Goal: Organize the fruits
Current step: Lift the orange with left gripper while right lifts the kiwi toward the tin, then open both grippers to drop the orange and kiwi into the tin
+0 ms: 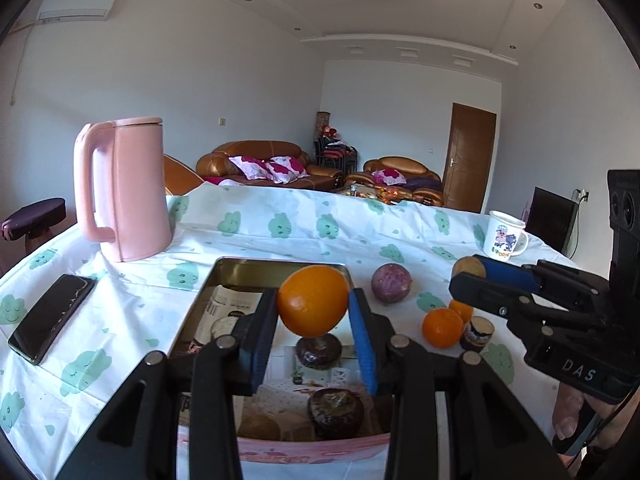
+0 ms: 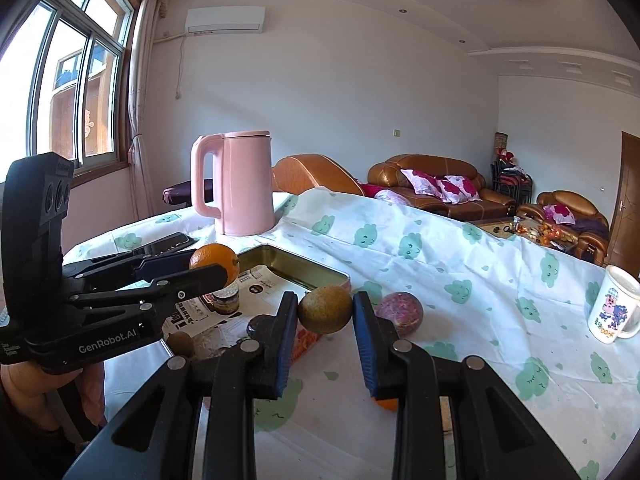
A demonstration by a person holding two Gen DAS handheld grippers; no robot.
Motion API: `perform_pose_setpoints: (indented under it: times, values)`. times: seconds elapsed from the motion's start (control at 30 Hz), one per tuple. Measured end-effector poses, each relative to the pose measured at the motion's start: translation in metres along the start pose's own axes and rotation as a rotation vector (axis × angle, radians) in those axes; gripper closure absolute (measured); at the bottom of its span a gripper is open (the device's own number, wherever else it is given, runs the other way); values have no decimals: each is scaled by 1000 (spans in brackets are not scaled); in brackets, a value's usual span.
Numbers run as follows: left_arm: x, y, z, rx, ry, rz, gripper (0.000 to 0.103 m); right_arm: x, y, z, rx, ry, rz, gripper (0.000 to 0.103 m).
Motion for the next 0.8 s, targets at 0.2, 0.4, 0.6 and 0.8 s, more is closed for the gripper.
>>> perform_pose_setpoints:
  times: [0.2,0.4,0.6,0.8]
  values:
    - [-6,-1,25,44,-47,25,65,-2,19,28,43,-51,41,73]
    - [-16,8,29,30,-66,79,65,-8,40,50,61,-108,102,73]
    - [-24,15,28,33,-70,126,65,-13,53,56,60,-140,161,73]
    - [-32,17,24,47,-48,156,65,-17,59,60,72,-161,204,72]
Point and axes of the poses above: each gripper's, at about its wrist camera, not at the fingertips, and y roughly the way its jaws point, z to its left, x to its top, the point moved 3 cm from there along y, roughly the way its jaws point, and after that the axes turned 9 degrees about -x, right-handed, at the moved point
